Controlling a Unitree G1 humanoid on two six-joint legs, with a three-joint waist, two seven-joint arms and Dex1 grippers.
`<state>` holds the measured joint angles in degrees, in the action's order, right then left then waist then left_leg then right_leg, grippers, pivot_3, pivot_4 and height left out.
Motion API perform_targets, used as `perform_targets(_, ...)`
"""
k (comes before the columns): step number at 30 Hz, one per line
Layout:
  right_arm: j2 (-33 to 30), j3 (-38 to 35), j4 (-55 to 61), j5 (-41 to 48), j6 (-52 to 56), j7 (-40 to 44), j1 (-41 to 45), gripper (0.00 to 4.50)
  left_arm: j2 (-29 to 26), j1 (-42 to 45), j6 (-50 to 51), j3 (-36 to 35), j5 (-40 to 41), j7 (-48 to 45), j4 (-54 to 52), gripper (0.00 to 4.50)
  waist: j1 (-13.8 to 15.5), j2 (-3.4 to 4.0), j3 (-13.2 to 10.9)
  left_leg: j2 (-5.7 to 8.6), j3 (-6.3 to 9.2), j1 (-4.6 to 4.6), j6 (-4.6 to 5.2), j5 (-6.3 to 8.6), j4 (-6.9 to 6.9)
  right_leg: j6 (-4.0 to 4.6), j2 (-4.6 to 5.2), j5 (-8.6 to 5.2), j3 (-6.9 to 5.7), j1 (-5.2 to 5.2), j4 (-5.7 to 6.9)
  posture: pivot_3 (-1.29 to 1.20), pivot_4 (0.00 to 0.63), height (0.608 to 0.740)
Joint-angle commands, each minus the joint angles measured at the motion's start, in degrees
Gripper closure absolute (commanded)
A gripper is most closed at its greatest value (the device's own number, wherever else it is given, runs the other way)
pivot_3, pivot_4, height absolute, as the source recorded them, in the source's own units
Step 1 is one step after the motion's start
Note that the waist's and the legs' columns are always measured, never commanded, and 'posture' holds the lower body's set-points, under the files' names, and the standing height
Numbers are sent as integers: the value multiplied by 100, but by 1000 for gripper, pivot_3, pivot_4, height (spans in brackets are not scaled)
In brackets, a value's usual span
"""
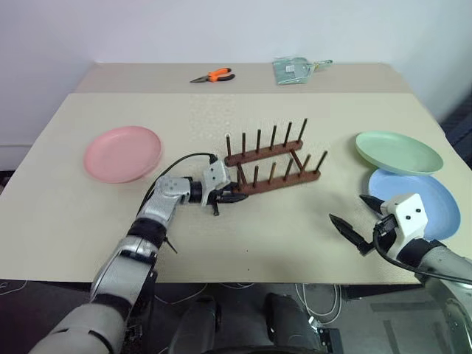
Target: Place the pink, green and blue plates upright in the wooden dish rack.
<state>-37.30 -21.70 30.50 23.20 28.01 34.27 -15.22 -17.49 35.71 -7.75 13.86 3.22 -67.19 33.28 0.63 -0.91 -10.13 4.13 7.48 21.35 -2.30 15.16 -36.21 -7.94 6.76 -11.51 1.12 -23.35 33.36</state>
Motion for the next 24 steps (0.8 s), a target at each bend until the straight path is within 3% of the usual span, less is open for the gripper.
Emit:
perform_targets(1,-165,-235,-146,-42,-172,170,6,0,-234,-559,570,281,164,-331,-1465,3658,7,0,0,-1,1,-1,0,0,0,1,0,0,-1,0,1,0,150,740)
perform_targets(2,-195,-238,-187,-61,-188,203,2,0,-298,-672,735,291,187,-339,-1694,3658,12,1,0,-1,2,-1,0,0,0,2,-1,0,-1,0,2,0,150,740)
perform_targets(5,-354,-201,-358,-148,-242,407,-89,0,-460,-829,1017,261,-89,99,-1817,2223,16,2,0,-1,2,-1,0,0,-6,6,-1,-17,-2,2,6,0,150,740)
perform_targets(8,-534,-229,-409,-235,-229,641,-354,896,-706,-970,1256,192,-193,379,-2056,810,11,3,2,-1,2,-4,0,0,-6,1,-1,-21,-3,4,6,0,150,740)
perform_targets(10,-651,-265,-380,-278,-222,801,-572,1824,-930,-1136,1474,145,-58,317,-2311,792,-7,6,4,-2,1,-6,0,0,-2,-5,-2,-18,-3,3,6,0,150,740)
perform_targets(12,-749,-257,-241,-268,-185,982,-843,2932,-1210,-1472,1996,91,328,54,-2904,1327,-31,16,10,-4,-1,-6,0,0,3,-6,-3,-17,-2,0,7,0,150,740)
perform_targets(15,-801,-140,-25,-211,-141,1155,-1054,4491,-1532,-1869,2639,143,763,-223,-3751,2759,-65,22,13,-9,-2,-7,0,1,6,2,-4,-23,-1,-2,10,0,150,740)
perform_targets(18,-690,350,73,-357,-159,1080,-939,4500,-1473,-2108,3277,287,1031,-39,-4357,4336,-38,26,16,-10,-2,-5,0,1,-6,6,0,-26,0,2,10,0,150,740)
perform_targets(24,-371,1623,-672,-1485,-387,284,46,4500,-463,-1878,3107,662,27,1707,-3905,4428,19,3,25,-2,1,1,0,1,-22,5,4,-26,-2,14,-2,0,150,740)
